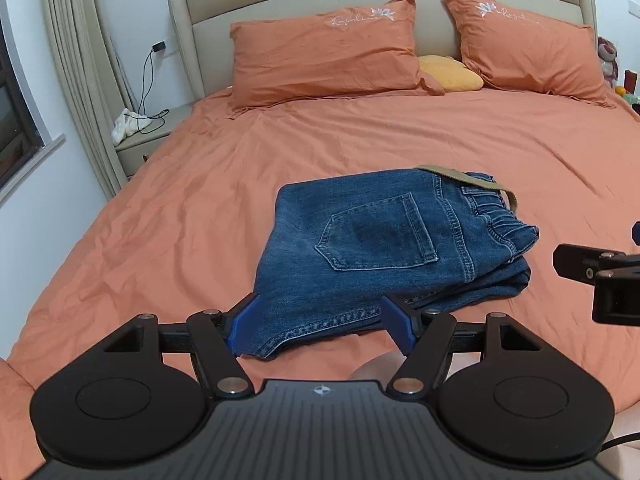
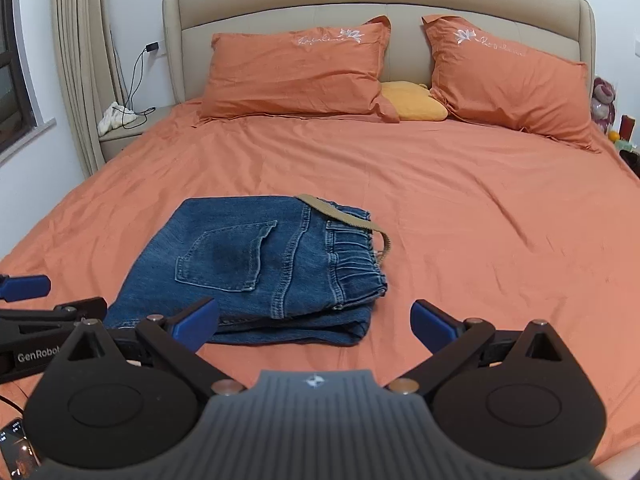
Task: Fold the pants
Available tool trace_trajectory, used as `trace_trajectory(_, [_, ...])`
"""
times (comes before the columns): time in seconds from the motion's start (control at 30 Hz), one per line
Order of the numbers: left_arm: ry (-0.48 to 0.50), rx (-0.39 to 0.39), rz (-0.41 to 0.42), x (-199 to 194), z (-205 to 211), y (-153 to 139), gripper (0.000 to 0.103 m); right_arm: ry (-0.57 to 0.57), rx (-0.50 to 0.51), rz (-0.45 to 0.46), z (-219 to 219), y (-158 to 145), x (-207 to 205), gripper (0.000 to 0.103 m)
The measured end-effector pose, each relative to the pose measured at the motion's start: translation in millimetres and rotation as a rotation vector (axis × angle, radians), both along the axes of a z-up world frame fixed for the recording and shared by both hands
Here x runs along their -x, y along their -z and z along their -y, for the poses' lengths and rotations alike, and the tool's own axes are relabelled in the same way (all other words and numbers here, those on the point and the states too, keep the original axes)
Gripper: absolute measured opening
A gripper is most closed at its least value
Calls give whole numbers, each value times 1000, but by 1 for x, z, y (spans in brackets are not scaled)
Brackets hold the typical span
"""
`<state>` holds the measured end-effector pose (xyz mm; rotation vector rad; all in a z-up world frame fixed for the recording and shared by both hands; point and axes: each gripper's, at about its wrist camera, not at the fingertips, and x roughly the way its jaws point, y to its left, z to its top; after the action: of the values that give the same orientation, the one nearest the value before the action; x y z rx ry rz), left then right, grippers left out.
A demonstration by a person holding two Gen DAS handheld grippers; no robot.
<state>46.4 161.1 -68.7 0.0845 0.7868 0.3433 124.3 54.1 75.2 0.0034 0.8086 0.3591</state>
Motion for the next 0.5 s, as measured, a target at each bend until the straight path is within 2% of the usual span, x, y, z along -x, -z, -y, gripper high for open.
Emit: trace_trajectory(0.5, [2, 3, 8, 0, 2, -5, 79, -4, -1, 27, 6, -6, 8, 97])
